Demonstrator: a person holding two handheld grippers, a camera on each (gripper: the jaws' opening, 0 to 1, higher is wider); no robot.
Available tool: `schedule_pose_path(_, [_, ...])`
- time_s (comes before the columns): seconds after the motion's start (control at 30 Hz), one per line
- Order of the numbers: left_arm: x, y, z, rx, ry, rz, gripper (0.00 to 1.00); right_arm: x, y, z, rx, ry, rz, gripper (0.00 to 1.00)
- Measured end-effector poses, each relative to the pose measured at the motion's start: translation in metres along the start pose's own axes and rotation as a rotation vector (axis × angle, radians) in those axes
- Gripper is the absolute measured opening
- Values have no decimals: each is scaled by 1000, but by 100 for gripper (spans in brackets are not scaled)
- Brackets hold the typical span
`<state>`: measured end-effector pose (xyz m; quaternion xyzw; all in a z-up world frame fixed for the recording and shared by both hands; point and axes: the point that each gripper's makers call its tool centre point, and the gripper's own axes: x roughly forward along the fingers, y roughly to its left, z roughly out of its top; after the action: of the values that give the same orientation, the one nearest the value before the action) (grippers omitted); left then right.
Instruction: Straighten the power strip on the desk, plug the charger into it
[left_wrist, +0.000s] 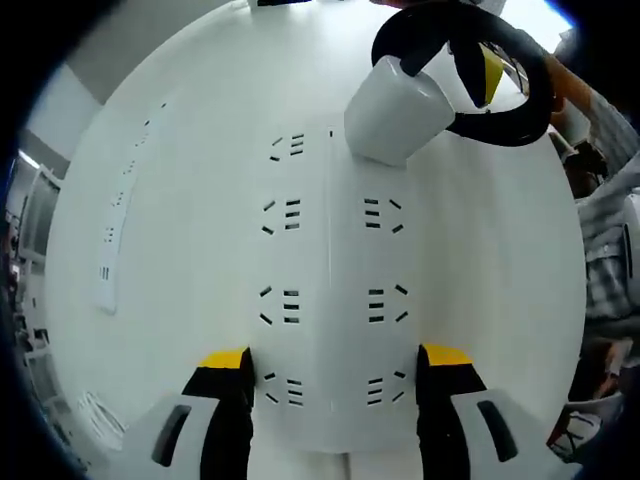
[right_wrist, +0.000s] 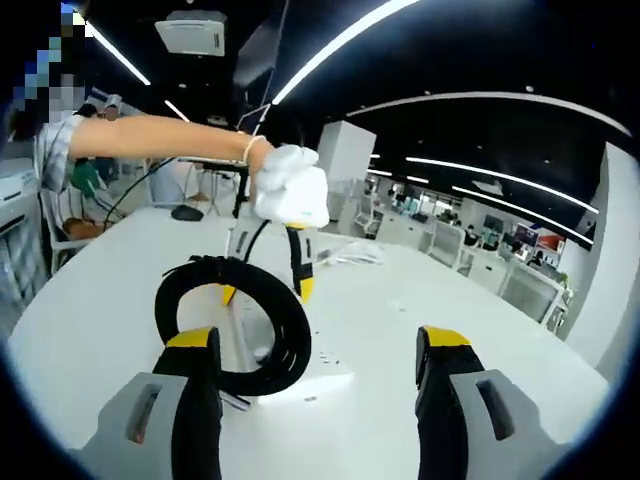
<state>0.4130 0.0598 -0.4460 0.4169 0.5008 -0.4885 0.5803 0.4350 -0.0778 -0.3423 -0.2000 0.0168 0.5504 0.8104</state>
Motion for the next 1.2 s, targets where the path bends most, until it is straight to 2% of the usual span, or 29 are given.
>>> schedule_pose_path(0.13, [0, 0, 1, -1, -4, -1, 66, 10, 4, -1, 2, 13, 44, 76])
schedule_pose_path(0.2, [0, 0, 1, -1, -3, -1, 66, 15, 8, -4, -11, 37, 77, 76])
schedule_pose_path(0.27, [1, 0, 1, -1, -3, -1, 66, 18, 13, -11, -42, 93, 106, 74])
schedule_pose_path(0.4, [1, 1, 1, -2, -14, -2, 66, 24, 21, -11, -63, 116, 151, 68])
schedule_pose_path(0.6, [1, 3, 2, -4, -28, -3, 66, 28, 21, -7, -85, 129, 168, 63])
schedule_pose_path(0.9, [1, 4, 1, -2, -29, -3, 66, 30, 31, -10, -112, 168, 223, 45])
schedule_pose_path(1.2, [1, 4, 1, -4, -44, -4, 66, 30, 35, -9, -141, 171, 239, 38])
